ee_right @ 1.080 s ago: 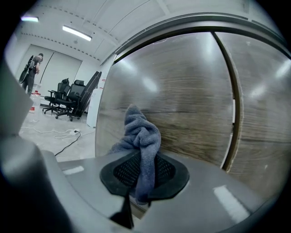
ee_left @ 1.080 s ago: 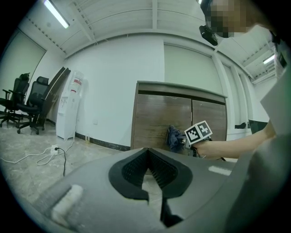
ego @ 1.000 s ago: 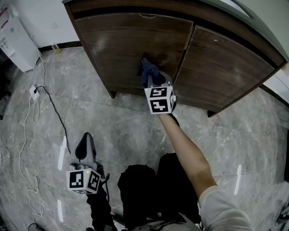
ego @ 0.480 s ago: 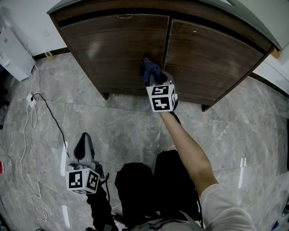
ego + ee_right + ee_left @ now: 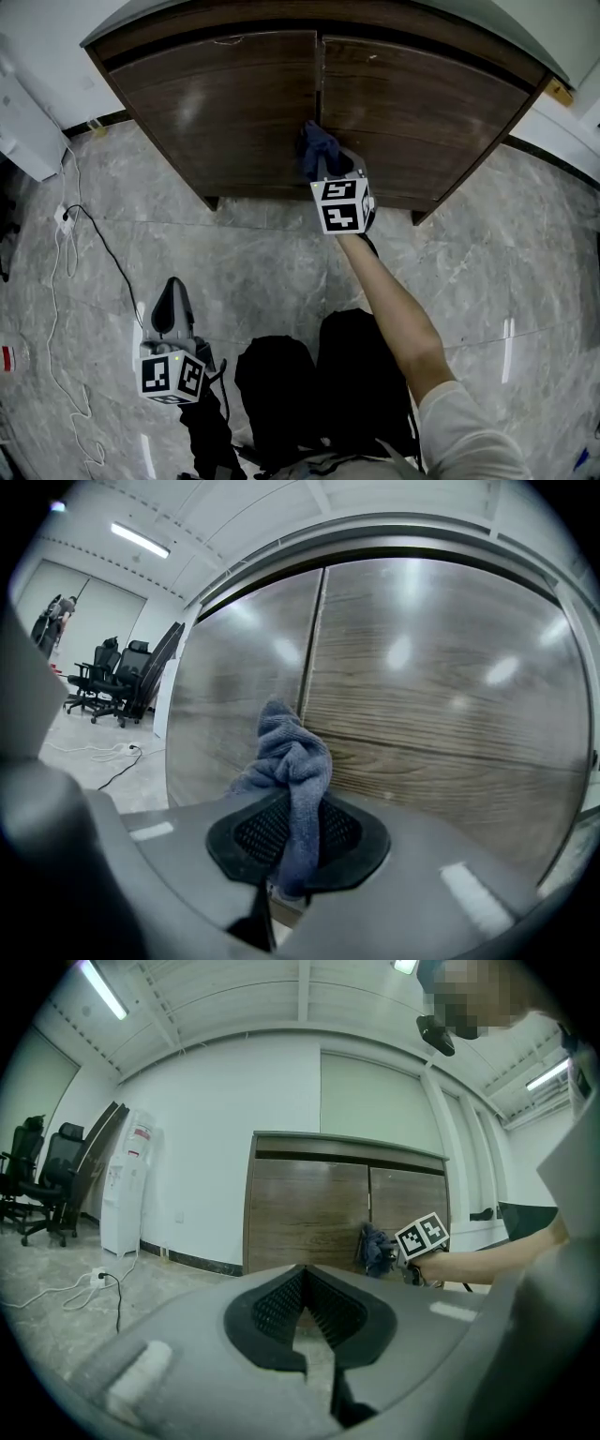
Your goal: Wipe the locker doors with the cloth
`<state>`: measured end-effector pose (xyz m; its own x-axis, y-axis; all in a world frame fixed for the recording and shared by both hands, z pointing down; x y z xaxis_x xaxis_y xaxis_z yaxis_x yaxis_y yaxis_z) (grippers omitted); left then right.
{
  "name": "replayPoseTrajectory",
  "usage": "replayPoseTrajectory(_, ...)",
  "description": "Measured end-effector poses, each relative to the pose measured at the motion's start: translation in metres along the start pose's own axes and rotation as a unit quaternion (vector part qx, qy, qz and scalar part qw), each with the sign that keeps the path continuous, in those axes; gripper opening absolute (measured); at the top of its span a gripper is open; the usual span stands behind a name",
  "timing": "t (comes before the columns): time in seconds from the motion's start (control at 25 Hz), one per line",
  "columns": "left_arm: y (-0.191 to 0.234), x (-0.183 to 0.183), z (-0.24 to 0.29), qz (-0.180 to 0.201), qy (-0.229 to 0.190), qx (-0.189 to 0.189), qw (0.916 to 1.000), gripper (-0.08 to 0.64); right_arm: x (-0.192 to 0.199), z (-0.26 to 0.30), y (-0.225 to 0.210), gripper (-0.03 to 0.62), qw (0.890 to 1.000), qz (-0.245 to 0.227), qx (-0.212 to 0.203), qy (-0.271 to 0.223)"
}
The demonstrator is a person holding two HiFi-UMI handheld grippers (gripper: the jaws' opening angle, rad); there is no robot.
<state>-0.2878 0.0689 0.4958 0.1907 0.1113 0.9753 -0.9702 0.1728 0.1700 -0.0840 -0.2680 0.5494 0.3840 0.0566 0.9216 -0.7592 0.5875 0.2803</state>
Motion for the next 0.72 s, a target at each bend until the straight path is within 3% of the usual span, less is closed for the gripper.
replayPoseTrajectory(0.72, -0.036, 0.001, 0.012, 0.005, 0.011, 0.019, 0.9998, -0.002, 0.048, -0.045, -0.096, 0.044, 0.998, 0.002, 0.065, 0.024)
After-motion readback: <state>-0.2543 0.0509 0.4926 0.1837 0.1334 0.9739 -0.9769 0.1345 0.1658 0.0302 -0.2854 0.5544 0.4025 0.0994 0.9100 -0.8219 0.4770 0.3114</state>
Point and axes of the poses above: the fingertips, and each gripper's own axes: z forward along the fingers, y to its left, x out of its underside, the point moved 4 cm from there along -z, backward along the fingers, and after that the axes turned 6 degrees about -z, right-handed, at the moved point
